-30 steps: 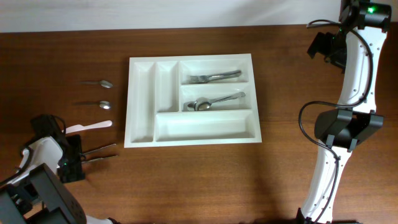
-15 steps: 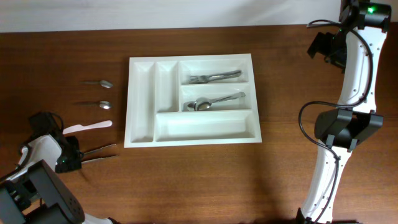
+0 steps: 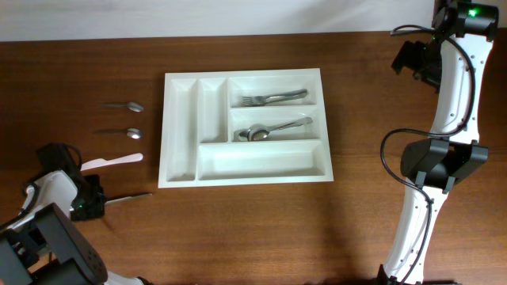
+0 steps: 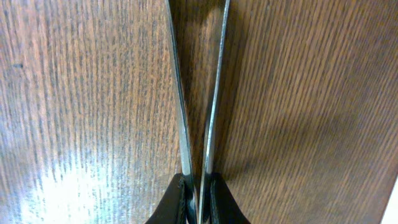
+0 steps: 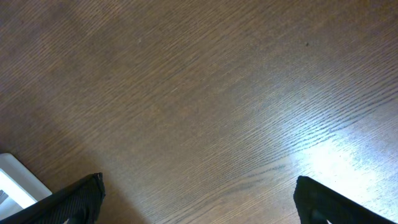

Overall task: Pack container
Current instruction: 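Lower the left gripper and close it on the tongs, then lift the tongs with the left gripper, then carry the tongs with the left gripper into the bottom compartment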

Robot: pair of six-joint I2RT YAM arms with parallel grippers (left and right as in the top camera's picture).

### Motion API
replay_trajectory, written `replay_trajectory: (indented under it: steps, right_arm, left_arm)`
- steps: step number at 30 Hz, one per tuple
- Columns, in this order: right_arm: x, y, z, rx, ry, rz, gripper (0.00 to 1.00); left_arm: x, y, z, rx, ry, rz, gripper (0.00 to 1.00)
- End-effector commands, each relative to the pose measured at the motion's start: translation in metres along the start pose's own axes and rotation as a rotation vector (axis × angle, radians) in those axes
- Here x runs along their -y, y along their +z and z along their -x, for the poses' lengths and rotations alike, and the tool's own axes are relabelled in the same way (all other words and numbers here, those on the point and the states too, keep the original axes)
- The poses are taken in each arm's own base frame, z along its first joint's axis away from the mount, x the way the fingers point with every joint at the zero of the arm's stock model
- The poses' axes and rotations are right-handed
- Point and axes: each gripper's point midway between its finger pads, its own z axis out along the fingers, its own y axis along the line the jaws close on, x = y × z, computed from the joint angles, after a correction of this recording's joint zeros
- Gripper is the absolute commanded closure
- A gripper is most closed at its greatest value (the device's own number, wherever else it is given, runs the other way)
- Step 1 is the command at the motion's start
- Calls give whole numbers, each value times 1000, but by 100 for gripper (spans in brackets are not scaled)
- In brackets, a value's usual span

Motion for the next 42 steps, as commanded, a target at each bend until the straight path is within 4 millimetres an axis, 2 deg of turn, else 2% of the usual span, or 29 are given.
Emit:
replay_trajectory:
  steps: [1, 7, 11, 14, 20, 28, 32, 38, 42]
  right_arm:
    - [2, -19, 4, 37, 0, 18, 1]
    - [2, -19, 4, 37, 0, 18, 1]
    - [2, -19, 4, 37, 0, 18, 1]
    - [2, -19, 4, 37, 0, 18, 1]
    - [2, -19, 4, 37, 0, 18, 1]
    - [2, -19, 4, 37, 0, 18, 1]
    - [2, -19, 4, 37, 0, 18, 1]
    - [2, -19, 4, 37, 0, 18, 1]
    - [2, -19, 4, 37, 0, 18, 1]
  left_arm:
    - [-19, 15, -15, -70, 134, 68, 98]
    - [-17, 13, -13, -60, 248, 63, 98]
    - [-8, 0, -4, -35, 315, 44, 98]
    - [1, -17, 9, 20, 329, 33, 98]
    - [32, -67, 28, 105, 398, -83, 98]
    - [42, -116, 37, 170, 464, -168, 98]
    - [40, -132, 35, 187, 515, -203, 98]
    - [50, -147, 14, 118, 583, -326, 98]
    - [62, -151, -5, 51, 541, -397, 98]
